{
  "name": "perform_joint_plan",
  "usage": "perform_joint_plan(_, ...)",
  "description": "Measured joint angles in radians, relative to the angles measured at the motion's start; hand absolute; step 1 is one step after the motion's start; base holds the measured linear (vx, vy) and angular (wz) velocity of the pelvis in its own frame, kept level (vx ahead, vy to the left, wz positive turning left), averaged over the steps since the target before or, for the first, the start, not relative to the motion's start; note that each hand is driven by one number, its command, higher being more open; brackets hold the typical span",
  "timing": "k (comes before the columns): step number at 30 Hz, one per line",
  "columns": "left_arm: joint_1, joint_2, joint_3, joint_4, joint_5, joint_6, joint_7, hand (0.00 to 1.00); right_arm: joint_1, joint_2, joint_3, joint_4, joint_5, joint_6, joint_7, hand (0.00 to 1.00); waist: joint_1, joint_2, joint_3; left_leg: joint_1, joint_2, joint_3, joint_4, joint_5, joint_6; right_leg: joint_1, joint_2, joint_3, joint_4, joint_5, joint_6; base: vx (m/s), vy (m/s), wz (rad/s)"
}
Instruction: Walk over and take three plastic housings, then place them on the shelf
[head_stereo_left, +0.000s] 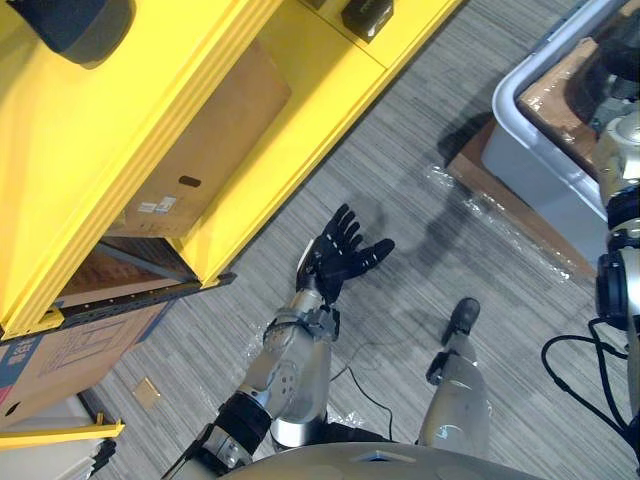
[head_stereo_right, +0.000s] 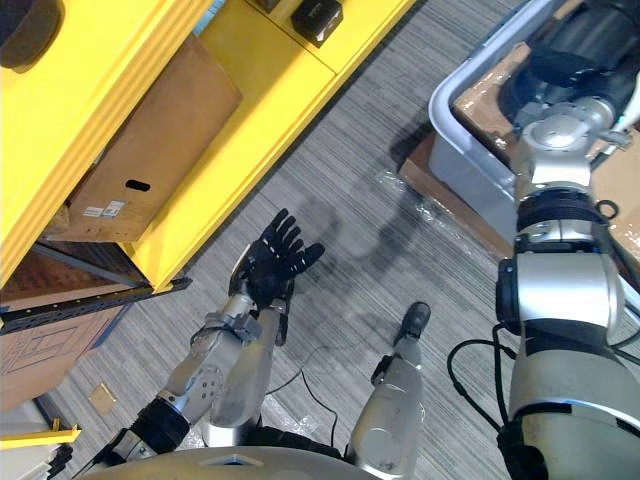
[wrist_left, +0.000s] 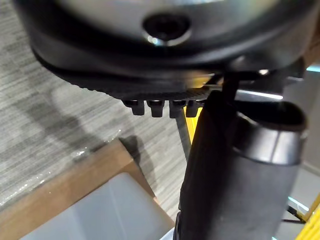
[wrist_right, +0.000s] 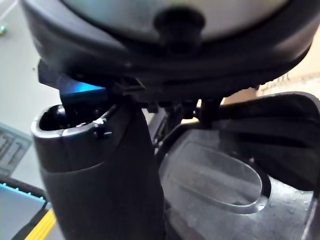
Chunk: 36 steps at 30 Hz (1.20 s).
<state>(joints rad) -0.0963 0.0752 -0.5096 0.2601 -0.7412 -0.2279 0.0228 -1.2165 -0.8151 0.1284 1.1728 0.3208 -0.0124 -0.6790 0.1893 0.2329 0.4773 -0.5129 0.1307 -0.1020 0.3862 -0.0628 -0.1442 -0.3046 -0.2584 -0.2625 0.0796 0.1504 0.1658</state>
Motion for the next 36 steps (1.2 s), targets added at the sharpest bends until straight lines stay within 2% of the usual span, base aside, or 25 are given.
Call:
perform_joint_plan(4, 0.031, 0.001, -0.013, 0.013, -0.004, -0.018, 0.0, 1.0, -0.013, -0.021, -0.002, 0.037, 0.002, 0.049, -0.07, 1.0, 0.0, 0.0, 0.0, -0.02, -0.001, -0.003, 0.03, -0.007, 0.002, -0.009, -0.001, -0.008, 0.008, -0.001, 0.0, -0.05, -0.004, 0.0)
perform_joint_plan(8, 0.036, 0.001, -0.025, 0.013, -0.007, -0.019, -0.001, 1.0, -0.007, -0.048, -0.003, 0.048, 0.003, 0.072, -0.069, 1.0, -0.001, 0.001, -0.001, -0.021, -0.001, -0.003, 0.033, -0.008, 0.0, -0.01, -0.002, -0.013, 0.008, -0.002, -0.002, -0.04, -0.012, -0.03)
perform_joint_plan(12, 0.036, 0.001, -0.023, 0.009, -0.003, -0.019, 0.0, 1.0, 0.038, -0.079, -0.002, 0.027, -0.002, 0.116, 0.025, 1.0, -0.007, 0.001, -0.001, -0.022, 0.002, -0.006, 0.049, -0.015, -0.001, -0.01, -0.002, -0.02, 0.022, -0.009, -0.011, 0.0, 0.0, 0.0)
perform_joint_plan(16, 0.036, 0.002, -0.004, -0.004, -0.002, -0.018, 0.001, 1.0, 0.078, -0.087, -0.002, -0.003, -0.056, 0.119, 0.099, 1.0, -0.009, 0.001, -0.001, -0.022, 0.002, -0.01, 0.057, -0.016, -0.001, -0.006, -0.001, -0.026, 0.028, -0.01, -0.013, 0.0, 0.0, 0.0)
perform_joint_plan(20, 0.048, 0.004, 0.015, -0.024, 0.002, -0.017, 0.002, 1.0, 0.104, -0.083, 0.001, -0.017, -0.081, 0.046, 0.108, 1.0, -0.009, 0.0, 0.0, -0.022, 0.003, -0.008, 0.063, -0.019, 0.0, -0.006, -0.001, -0.025, 0.032, -0.01, -0.013, 0.0, 0.0, 0.0)
perform_joint_plan(25, 0.066, 0.022, 0.016, -0.033, 0.002, -0.014, 0.0, 1.0, 0.098, -0.086, 0.001, -0.194, -0.12, -0.095, -0.015, 1.0, -0.029, -0.003, 0.002, -0.018, 0.007, -0.002, 0.064, -0.02, -0.001, -0.005, 0.001, -0.021, 0.03, -0.009, -0.014, 0.0, 0.0, -0.02)
perform_joint_plan(27, 0.066, 0.026, 0.019, -0.034, 0.002, -0.012, -0.004, 1.0, 0.093, -0.088, 0.0, -0.241, -0.12, -0.131, -0.036, 1.0, -0.03, -0.009, 0.006, -0.006, 0.016, 0.012, 0.064, -0.021, -0.002, -0.004, 0.006, -0.005, 0.028, -0.008, -0.014, 0.01, -0.008, -0.18)
perform_joint_plan(29, 0.068, 0.029, 0.03, -0.039, 0.002, -0.011, -0.012, 1.0, 0.093, -0.088, -0.002, -0.263, -0.12, -0.144, -0.036, 1.0, -0.041, -0.015, 0.01, 0.004, 0.022, 0.017, 0.062, -0.023, -0.003, 0.004, 0.012, -0.001, 0.023, -0.007, -0.015, 0.01, -0.018, -0.14)
perform_joint_plan(32, 0.073, 0.047, 0.045, -0.07, 0.002, -0.01, -0.028, 1.0, 0.095, -0.089, -0.004, -0.264, -0.117, -0.115, -0.008, 1.0, -0.065, -0.027, 0.019, 0.015, 0.03, 0.026, 0.058, -0.025, -0.006, 0.006, 0.017, 0.007, 0.02, -0.006, -0.016, 0.01, -0.011, -0.1)
perform_joint_plan(36, 0.076, 0.051, 0.04, -0.073, 0.002, -0.01, -0.036, 1.0, 0.103, -0.09, -0.004, -0.149, -0.106, -0.01, 0.073, 1.0, -0.075, -0.028, 0.019, 0.031, 0.036, 0.044, 0.047, -0.025, -0.006, 0.006, 0.019, 0.023, 0.016, -0.005, -0.018, 0.01, 0.0, -0.11)
